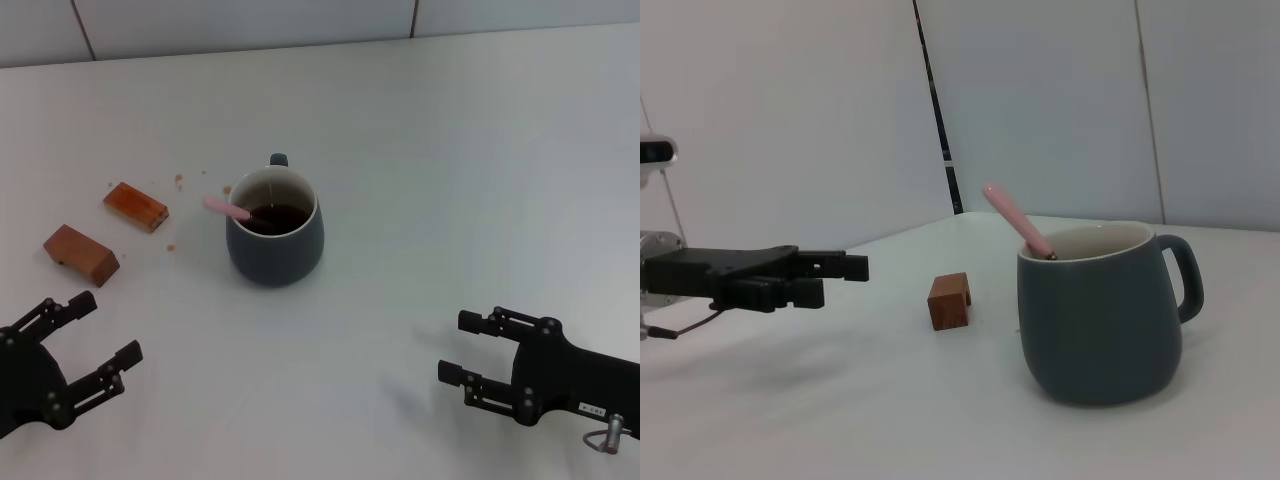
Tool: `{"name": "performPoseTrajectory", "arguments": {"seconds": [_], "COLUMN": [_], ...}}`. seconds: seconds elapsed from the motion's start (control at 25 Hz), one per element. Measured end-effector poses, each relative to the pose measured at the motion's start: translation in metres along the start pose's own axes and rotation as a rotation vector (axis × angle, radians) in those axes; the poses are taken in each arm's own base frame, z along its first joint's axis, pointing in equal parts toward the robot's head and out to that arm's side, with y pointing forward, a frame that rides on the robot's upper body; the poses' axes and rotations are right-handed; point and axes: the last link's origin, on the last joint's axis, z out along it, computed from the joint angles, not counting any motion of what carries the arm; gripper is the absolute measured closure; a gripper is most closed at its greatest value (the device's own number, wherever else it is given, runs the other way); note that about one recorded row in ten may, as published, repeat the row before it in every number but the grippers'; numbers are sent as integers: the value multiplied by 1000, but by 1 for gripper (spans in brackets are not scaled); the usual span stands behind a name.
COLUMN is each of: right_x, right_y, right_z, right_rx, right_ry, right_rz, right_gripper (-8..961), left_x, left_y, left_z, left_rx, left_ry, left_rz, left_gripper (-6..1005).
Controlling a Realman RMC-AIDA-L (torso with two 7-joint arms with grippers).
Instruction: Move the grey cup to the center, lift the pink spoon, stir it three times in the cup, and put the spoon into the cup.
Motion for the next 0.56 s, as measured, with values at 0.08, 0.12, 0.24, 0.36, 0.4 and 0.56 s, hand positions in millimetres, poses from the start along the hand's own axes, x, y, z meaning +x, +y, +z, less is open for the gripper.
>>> {"name": "performPoseTrajectory", "arguments": {"seconds": [0.08, 0.12, 0.24, 0.36, 0.4, 0.56], "right_x": [0, 0, 0, 0, 0, 0], "right_y": [0, 0, 0, 0, 0, 0], "right_z": [0, 0, 0, 0, 0, 0], "right_rx": [0, 0, 0, 0, 0, 0], "right_ry": [0, 0, 0, 0, 0, -1], "right_rz": [0, -1, -1, -1, -1, 0], "right_gripper": [251, 251, 251, 251, 251, 251], "left_x": [0, 1, 2, 3, 3, 4], "left_y": [0, 0, 1, 1, 1, 1], "left_z": [2, 5, 8, 12, 13, 14], "left_rx": [-8, -16, -27, -38, -39, -44], "left_ry": [0, 1, 3, 5, 6, 5], "left_rz": [2, 5, 9, 14, 16, 18], "left_gripper": [186, 186, 186, 186, 186, 186]}}
